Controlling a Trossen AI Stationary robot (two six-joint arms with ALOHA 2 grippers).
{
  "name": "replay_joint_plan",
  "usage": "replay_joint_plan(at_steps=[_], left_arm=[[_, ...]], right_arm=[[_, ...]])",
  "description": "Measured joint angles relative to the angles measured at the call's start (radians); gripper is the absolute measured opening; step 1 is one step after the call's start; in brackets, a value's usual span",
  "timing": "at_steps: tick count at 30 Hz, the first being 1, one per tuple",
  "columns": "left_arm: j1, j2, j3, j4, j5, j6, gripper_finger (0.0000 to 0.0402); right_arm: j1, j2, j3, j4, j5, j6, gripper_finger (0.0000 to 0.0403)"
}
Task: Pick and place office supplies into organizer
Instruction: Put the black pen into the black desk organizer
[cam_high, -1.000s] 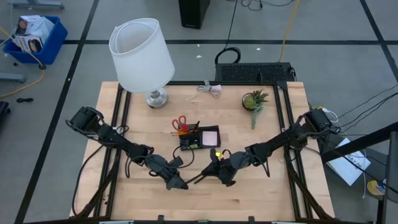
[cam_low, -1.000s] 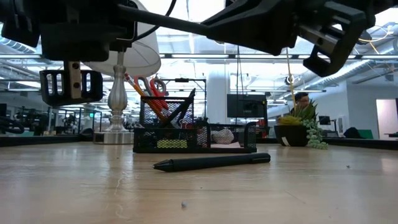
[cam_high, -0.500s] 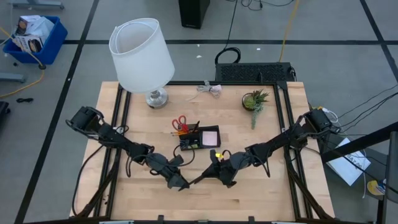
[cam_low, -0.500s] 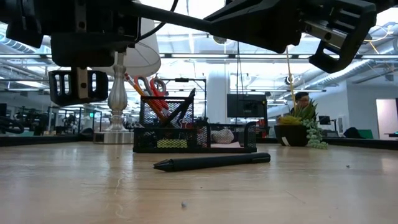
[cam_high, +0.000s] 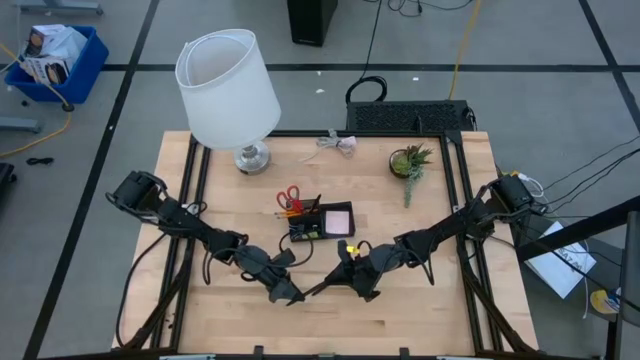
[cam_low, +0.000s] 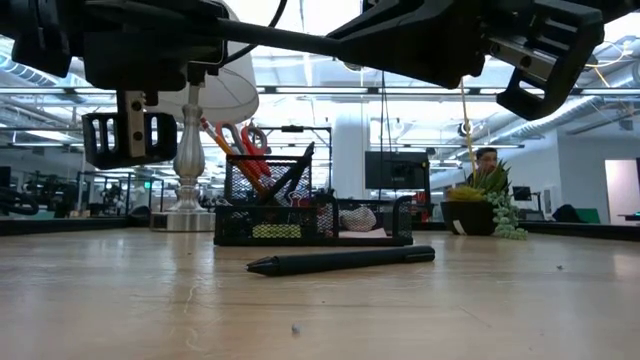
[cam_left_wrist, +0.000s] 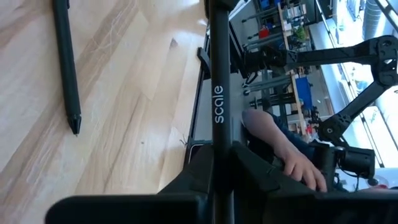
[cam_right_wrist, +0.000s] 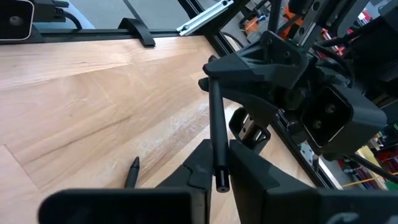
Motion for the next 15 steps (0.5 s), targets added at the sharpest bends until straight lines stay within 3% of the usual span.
replay_joint_plan(at_steps=[9,15], left_arm=[[0.000,0.000,-0.001,-0.016,-0.053,0.093,0.0045],[-0.001,0.000,-0.001,-0.025,-0.088,0.159,0.0035]], right_arm=[[0.004,0.000,0.000,0.019,0.175,0.063,0.0121],[0.025,-0.010,0.000,0.012,0.287,0.037,0.0159]])
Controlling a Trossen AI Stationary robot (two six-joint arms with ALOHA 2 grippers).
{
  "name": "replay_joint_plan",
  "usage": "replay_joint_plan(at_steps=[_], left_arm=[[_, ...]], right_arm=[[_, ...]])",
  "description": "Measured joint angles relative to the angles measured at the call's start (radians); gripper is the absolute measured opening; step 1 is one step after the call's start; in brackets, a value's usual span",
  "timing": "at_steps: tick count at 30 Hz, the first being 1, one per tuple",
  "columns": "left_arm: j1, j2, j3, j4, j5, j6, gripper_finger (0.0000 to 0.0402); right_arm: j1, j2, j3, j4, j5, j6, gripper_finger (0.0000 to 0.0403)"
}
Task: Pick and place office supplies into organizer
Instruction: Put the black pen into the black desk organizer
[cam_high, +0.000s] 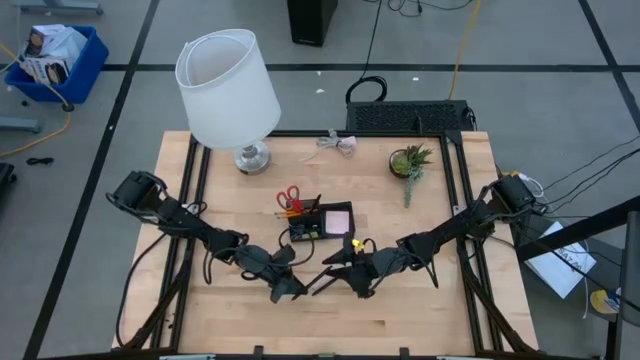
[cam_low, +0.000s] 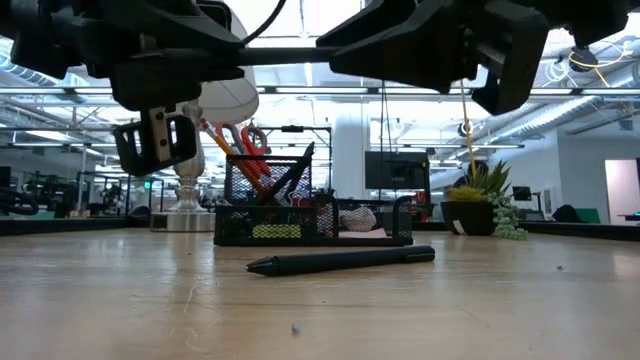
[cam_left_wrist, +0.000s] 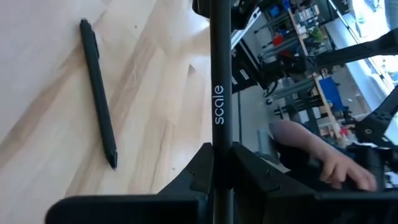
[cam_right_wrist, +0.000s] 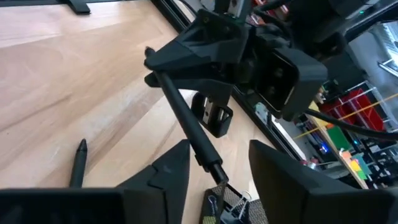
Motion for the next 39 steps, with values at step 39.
replay_joint_plan(at_steps=[39], left_arm=[[0.036,0.000,0.000,0.159,-0.182,0.377,0.0035]], right_arm=[[-0.080,-0.081,-0.426,0.753,-0.217,0.995,0.0175]])
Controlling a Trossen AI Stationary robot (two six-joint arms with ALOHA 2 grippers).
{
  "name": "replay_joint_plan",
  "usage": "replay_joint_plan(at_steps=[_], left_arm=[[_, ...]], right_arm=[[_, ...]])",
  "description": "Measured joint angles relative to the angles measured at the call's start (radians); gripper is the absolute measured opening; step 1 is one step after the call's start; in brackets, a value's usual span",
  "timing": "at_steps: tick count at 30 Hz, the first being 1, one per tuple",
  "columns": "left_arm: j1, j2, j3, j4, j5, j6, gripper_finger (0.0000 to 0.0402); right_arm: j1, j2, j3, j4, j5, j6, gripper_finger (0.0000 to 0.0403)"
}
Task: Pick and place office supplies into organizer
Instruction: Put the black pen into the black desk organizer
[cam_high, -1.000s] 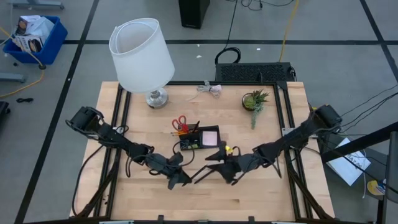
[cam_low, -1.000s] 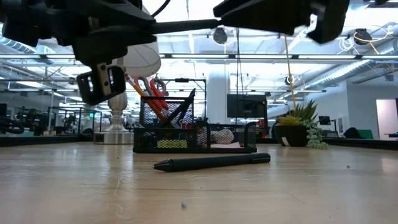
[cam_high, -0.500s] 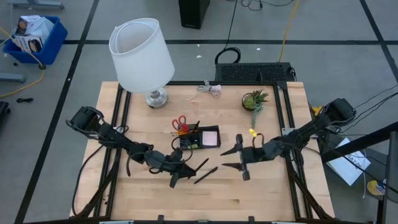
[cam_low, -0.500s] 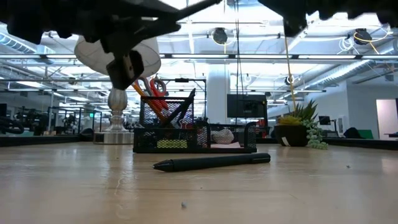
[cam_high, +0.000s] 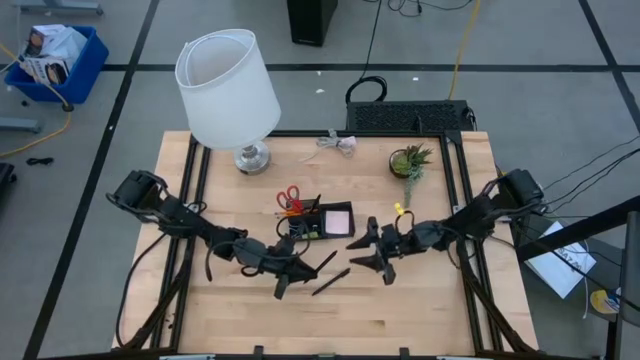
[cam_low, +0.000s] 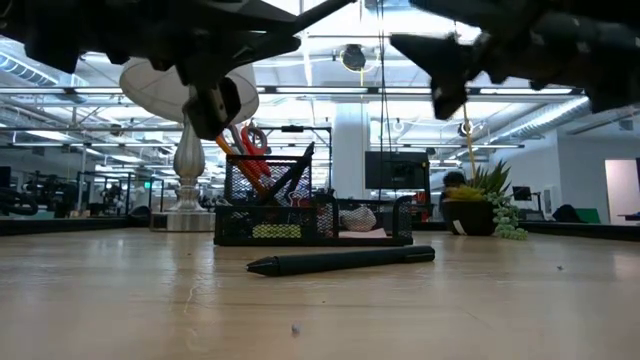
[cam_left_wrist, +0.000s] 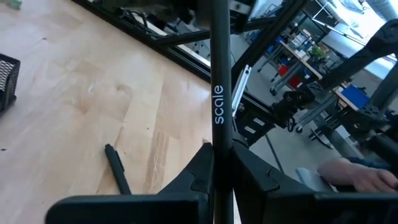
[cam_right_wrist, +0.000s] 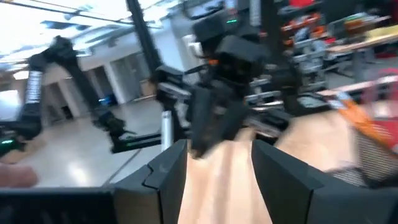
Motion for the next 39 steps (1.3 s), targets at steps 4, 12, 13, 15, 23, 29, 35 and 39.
replay_joint_plan(at_steps=[4,12,13,15,23,29,35,39], left_arm=[[0.014,0.000,0.000,0.005,0.016,0.004,0.0035],[0.020,0.000,0.001,0.042,0.040,0.013,0.0036],[0.020,0.000,0.001,0.046,0.040,0.013,0.0035],[0.020,0.000,0.001,0.045,0.040,0.014,0.0035],[0.021,0.000,0.001,0.044,0.040,0.010,0.0040],[0.021,0.000,0.001,0.044,0.040,0.014,0.0035],[0.021,0.000,0.001,0.044,0.041,0.009,0.0047],[0.021,0.000,0.001,0.044,0.041,0.009,0.0042]], right_arm=[[-0.006,0.032,0.070,0.004,-0.048,0.030,0.0175],[-0.023,0.031,0.145,-0.097,-0.074,0.071,0.0176],[-0.023,0.032,0.149,-0.110,-0.073,0.071,0.0176],[-0.024,0.032,0.152,-0.116,-0.073,0.069,0.0176],[-0.037,0.032,0.173,-0.122,-0.073,0.060,0.0176],[-0.038,0.032,0.238,-0.213,-0.073,0.029,0.0176],[-0.049,0.032,0.244,-0.215,-0.073,0.015,0.0159],[-0.058,0.032,0.244,-0.217,-0.073,0.008,0.0104]])
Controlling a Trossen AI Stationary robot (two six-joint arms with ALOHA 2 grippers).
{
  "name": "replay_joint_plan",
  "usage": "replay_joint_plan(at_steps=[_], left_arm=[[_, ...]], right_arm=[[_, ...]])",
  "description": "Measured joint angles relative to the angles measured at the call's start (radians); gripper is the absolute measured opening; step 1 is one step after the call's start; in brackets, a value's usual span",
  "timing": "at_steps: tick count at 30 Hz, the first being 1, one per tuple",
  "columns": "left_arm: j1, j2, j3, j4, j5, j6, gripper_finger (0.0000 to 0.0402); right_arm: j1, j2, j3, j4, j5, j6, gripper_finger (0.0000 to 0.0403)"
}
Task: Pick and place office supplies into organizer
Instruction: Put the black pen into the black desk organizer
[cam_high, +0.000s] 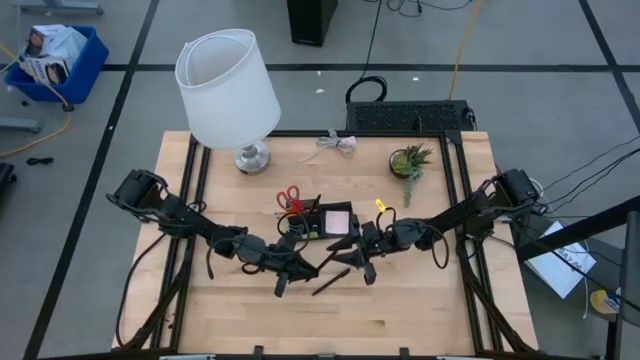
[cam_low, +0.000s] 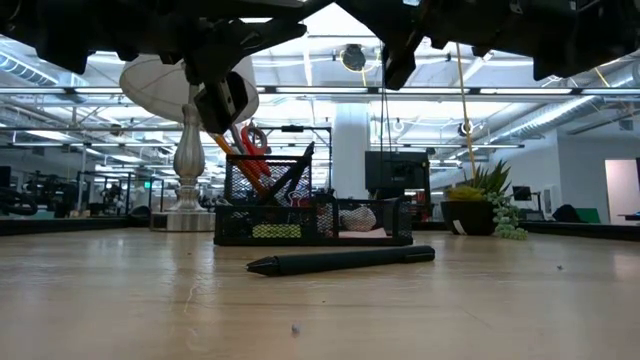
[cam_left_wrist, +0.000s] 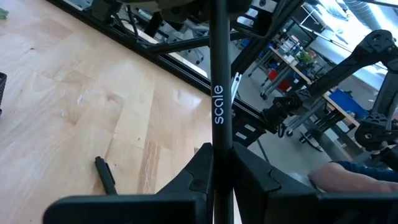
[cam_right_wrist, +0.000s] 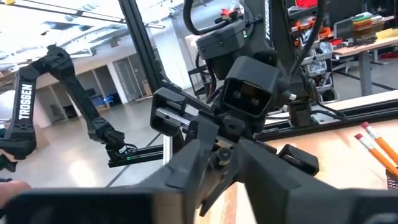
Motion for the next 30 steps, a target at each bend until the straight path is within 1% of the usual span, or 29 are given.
replay_joint_plan(at_steps=[4,5,6,8,12,13,17,20,23,27,30], left_arm=[[0.000,0.000,0.000,-0.002,-0.001,0.008,0.0035],[0.000,0.000,0.000,-0.002,-0.003,0.015,0.0035],[0.000,0.000,0.000,-0.002,-0.010,0.018,0.0037],[0.000,0.000,0.000,-0.005,-0.024,0.013,0.0055],[0.002,0.000,0.000,-0.023,-0.035,-0.001,0.0117],[0.006,0.000,0.000,-0.029,-0.020,0.008,0.0133],[0.031,-0.025,0.000,-0.072,0.095,0.018,0.0196],[0.043,-0.038,0.000,-0.114,0.122,0.034,0.0234],[0.052,-0.044,0.000,-0.162,0.121,0.053,0.0259],[0.051,-0.043,0.000,-0.195,0.103,0.049,0.0279],[0.037,-0.043,-0.001,-0.146,0.077,0.053,0.0288]], right_arm=[[-0.004,0.000,0.000,0.002,-0.005,-0.014,0.0034],[-0.003,0.000,0.000,0.002,-0.009,-0.025,0.0025],[-0.003,0.000,0.000,0.002,-0.010,-0.038,0.0025],[-0.003,0.000,0.000,0.002,-0.006,-0.052,0.0025],[-0.006,0.000,0.000,-0.015,0.005,-0.070,0.0033],[-0.006,-0.001,0.000,-0.025,0.007,-0.081,0.0033],[-0.004,-0.009,0.000,-0.068,0.036,-0.128,0.0028],[-0.004,-0.008,0.000,-0.080,0.047,-0.141,0.0029],[-0.005,-0.008,0.000,-0.088,0.059,-0.143,0.0034],[0.002,-0.019,0.000,-0.092,0.062,-0.147,0.0028],[0.008,-0.026,0.000,-0.109,0.062,-0.160,0.0028]])
